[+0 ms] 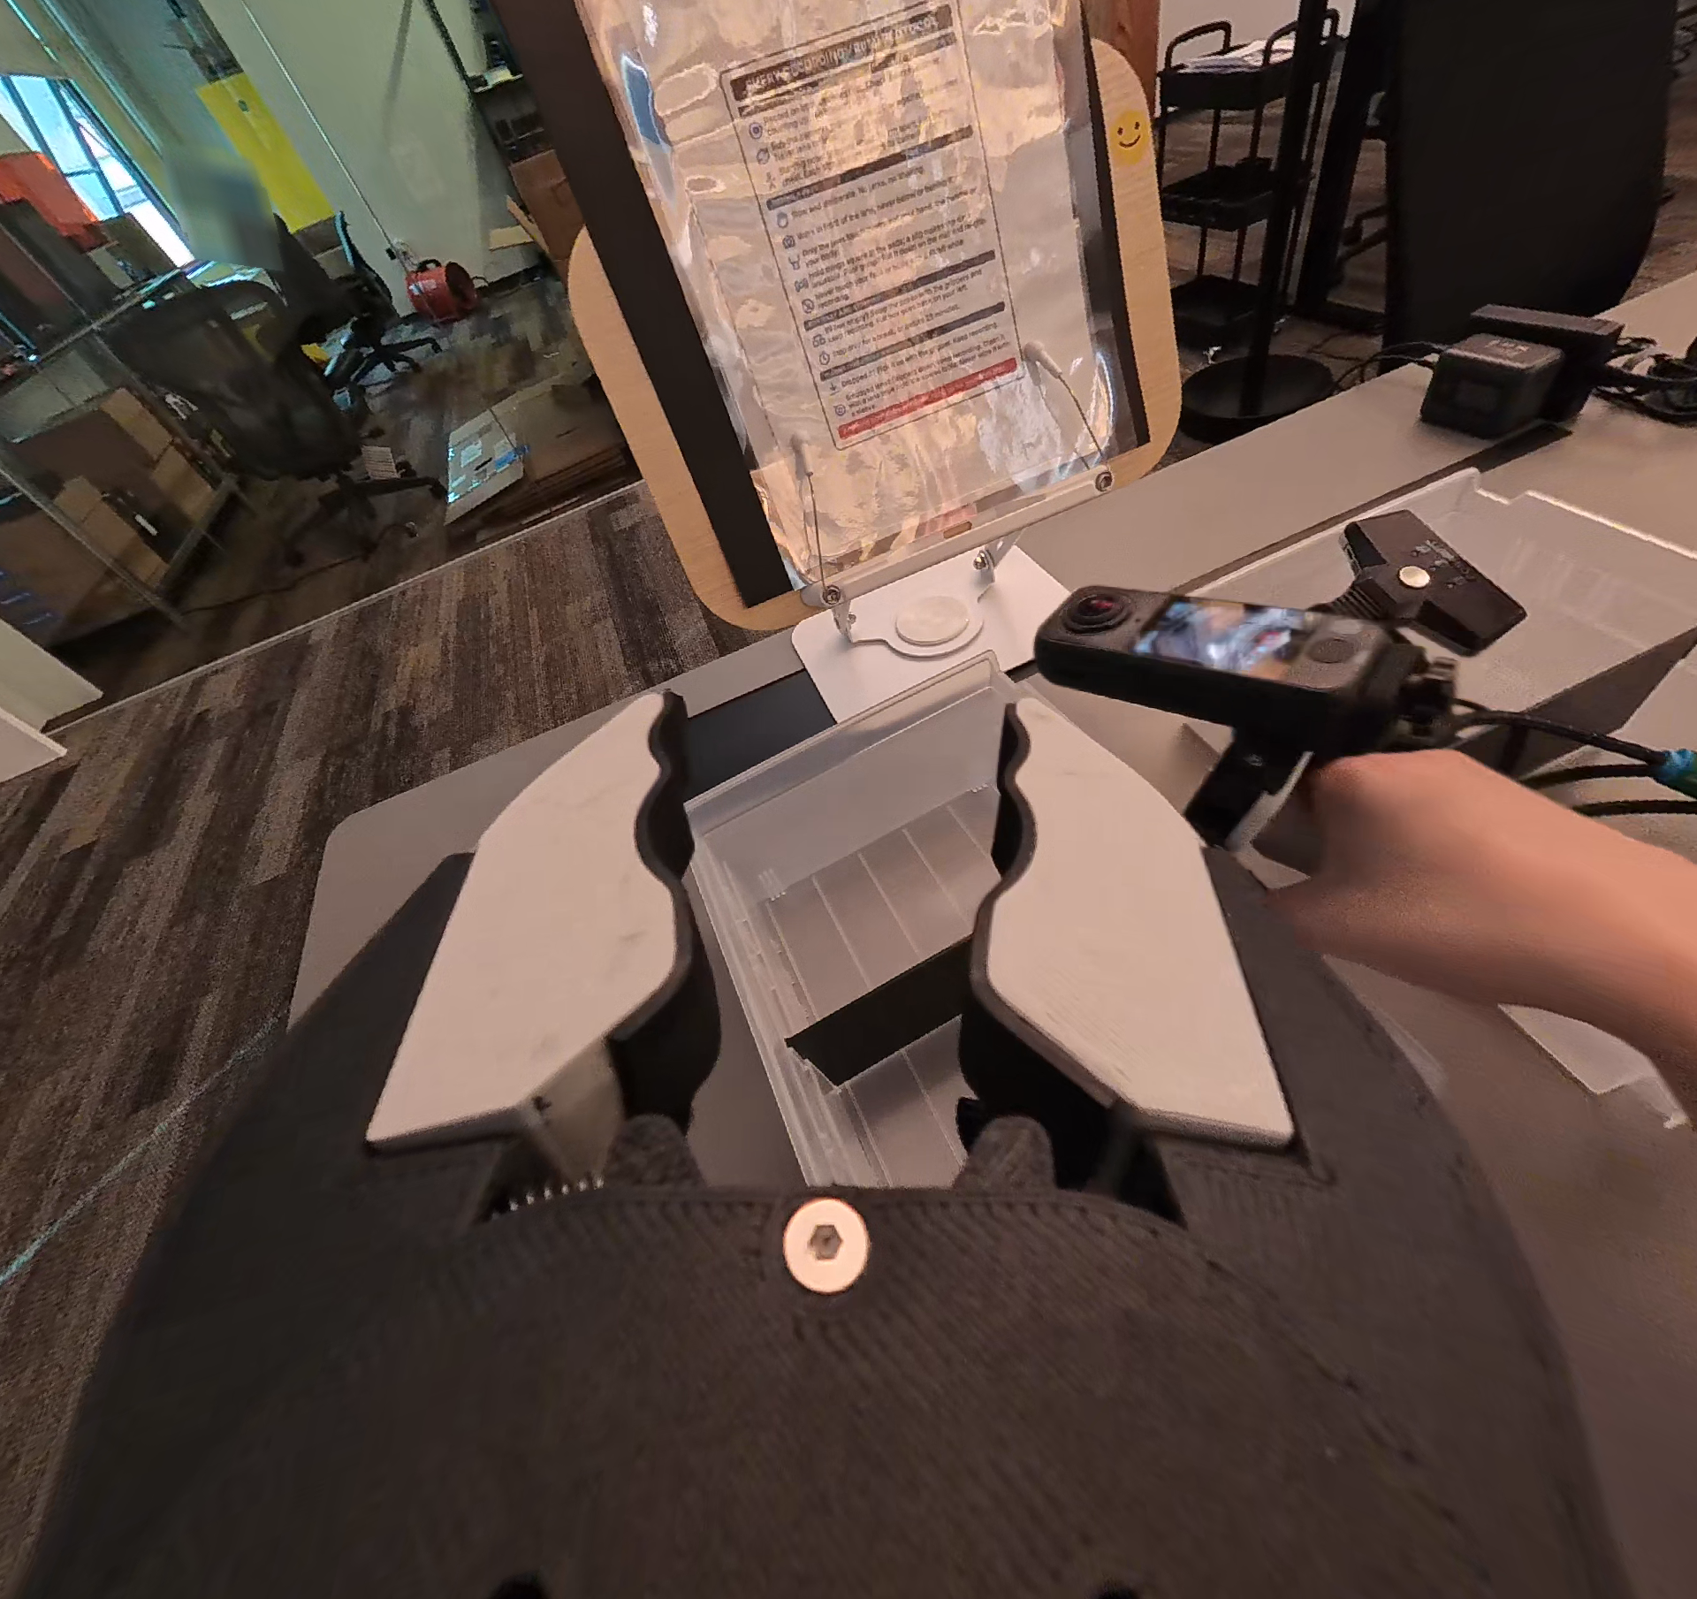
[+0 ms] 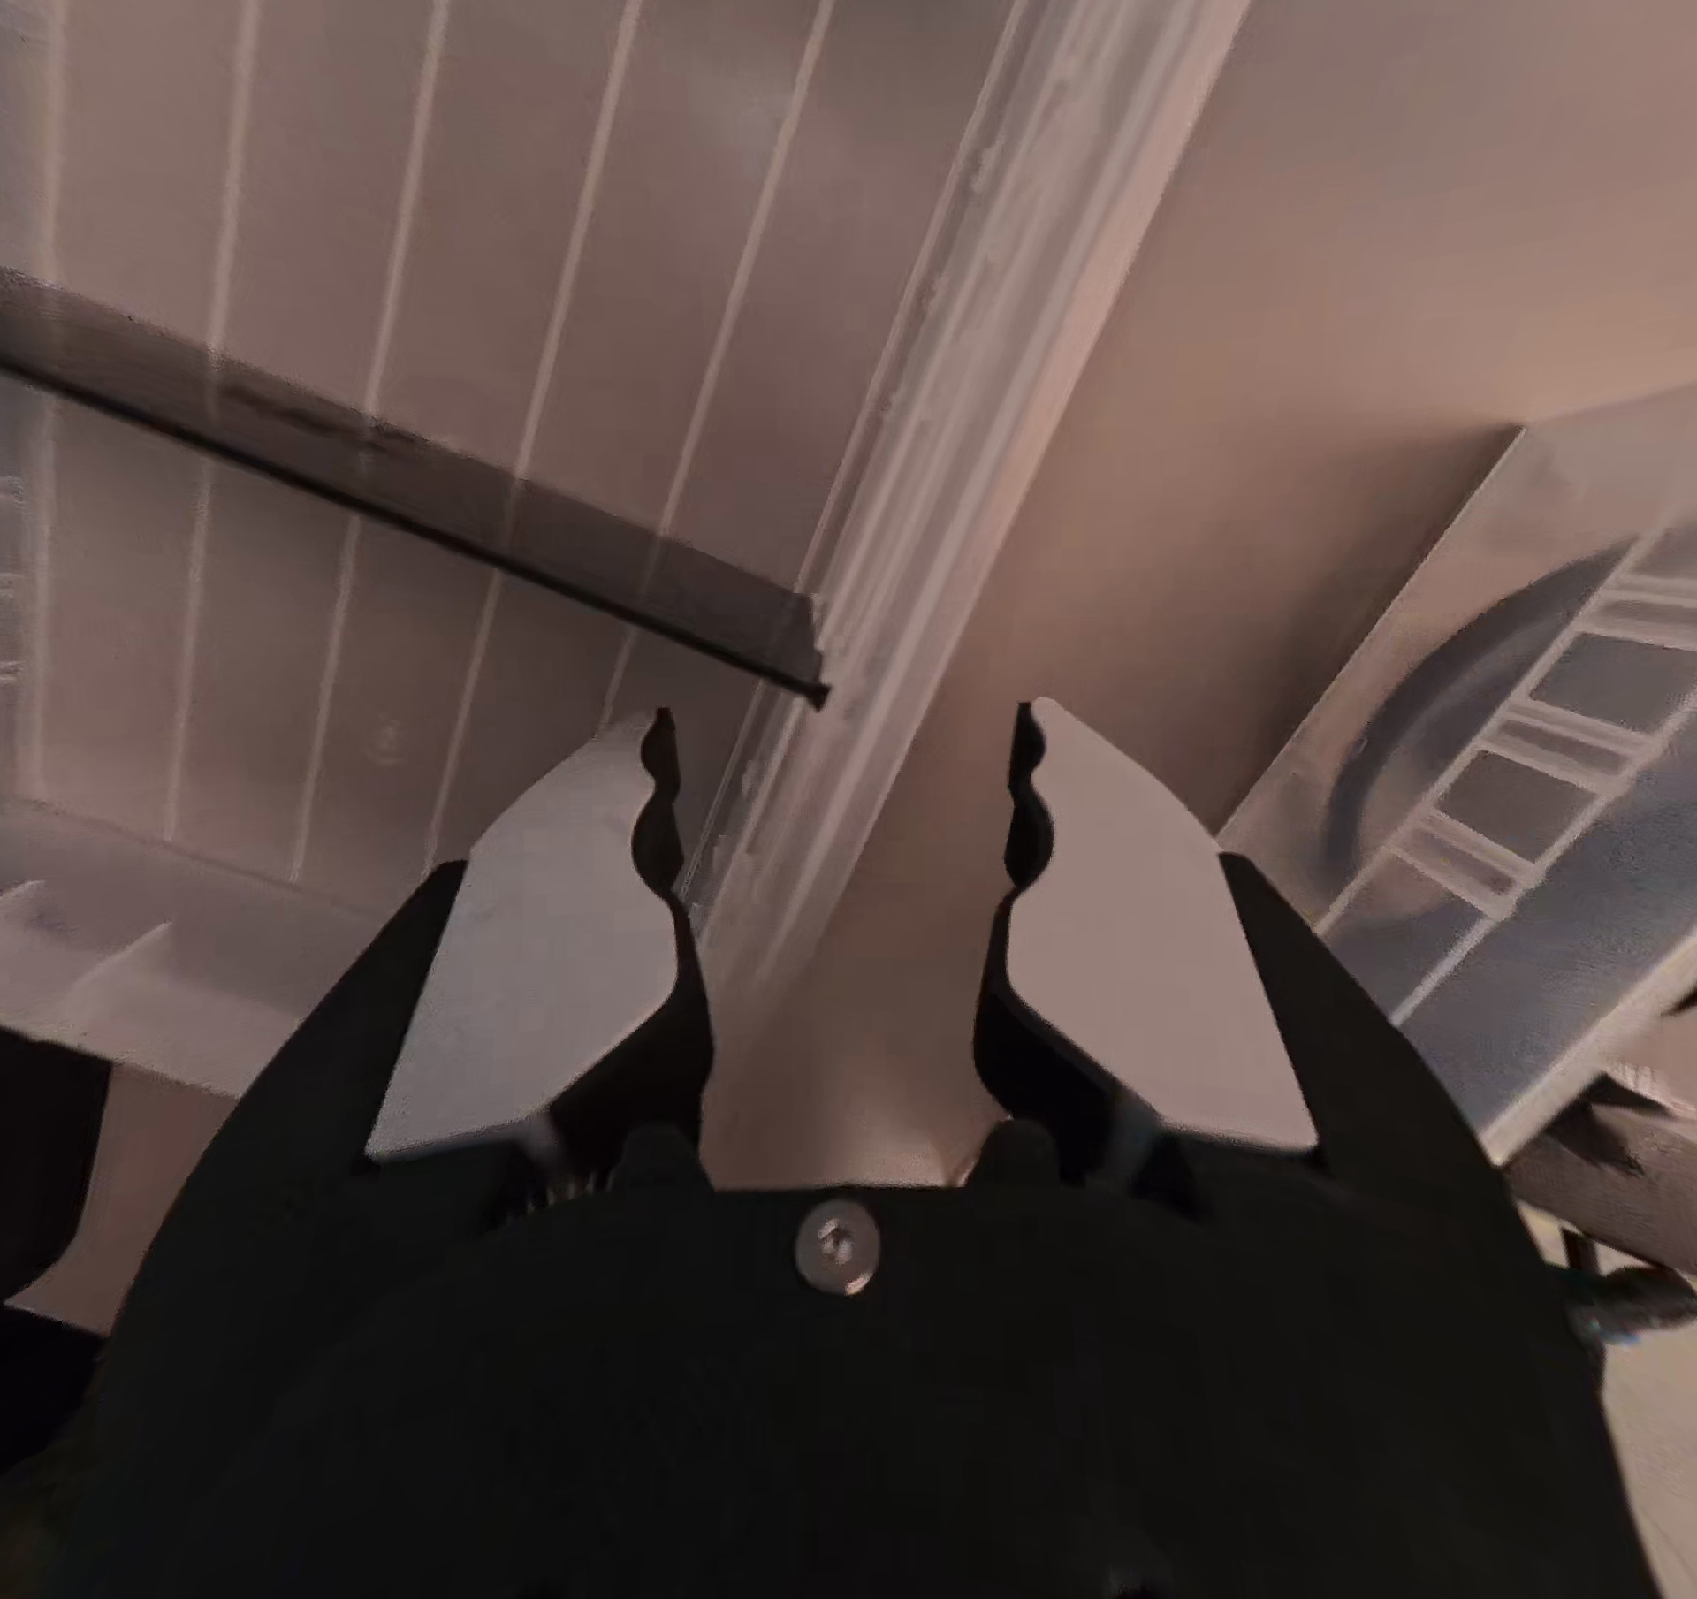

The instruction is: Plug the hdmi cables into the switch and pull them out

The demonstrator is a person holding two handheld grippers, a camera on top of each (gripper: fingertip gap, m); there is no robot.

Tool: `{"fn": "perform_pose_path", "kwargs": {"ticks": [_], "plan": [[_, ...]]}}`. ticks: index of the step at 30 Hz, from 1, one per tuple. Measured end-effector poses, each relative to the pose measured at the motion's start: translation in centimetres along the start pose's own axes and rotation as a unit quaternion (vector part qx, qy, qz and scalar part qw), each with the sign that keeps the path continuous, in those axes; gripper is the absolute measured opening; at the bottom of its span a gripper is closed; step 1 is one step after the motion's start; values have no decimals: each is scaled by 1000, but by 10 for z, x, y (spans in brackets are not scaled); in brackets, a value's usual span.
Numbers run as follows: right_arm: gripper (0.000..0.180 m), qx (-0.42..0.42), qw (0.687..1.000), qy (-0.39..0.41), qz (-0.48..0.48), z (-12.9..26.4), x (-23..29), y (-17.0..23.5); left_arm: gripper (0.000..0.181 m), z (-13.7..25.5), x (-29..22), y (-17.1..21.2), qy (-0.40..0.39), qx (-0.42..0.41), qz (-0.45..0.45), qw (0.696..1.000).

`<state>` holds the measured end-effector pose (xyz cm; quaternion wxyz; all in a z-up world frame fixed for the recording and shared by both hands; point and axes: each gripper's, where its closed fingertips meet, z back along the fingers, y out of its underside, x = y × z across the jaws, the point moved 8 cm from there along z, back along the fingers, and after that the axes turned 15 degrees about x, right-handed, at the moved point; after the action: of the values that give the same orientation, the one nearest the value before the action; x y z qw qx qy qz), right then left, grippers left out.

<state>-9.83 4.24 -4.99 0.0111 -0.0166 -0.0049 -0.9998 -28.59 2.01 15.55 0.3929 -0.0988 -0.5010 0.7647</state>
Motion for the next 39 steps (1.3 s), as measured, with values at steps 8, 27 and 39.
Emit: {"fn": "perform_pose_path", "kwargs": {"ticks": [8,27,39], "plan": [[34,138,982,-127,0,-25,4,-8,68,7,3,1,10,-8,13,1000],[21,92,973,-201,63,63,-9,-25,57,91,3,-9,45,-230,77,969],[21,-130,973,-105,-161,215,-261,151,79,23,8,-8,356,-154,198,900]]}}
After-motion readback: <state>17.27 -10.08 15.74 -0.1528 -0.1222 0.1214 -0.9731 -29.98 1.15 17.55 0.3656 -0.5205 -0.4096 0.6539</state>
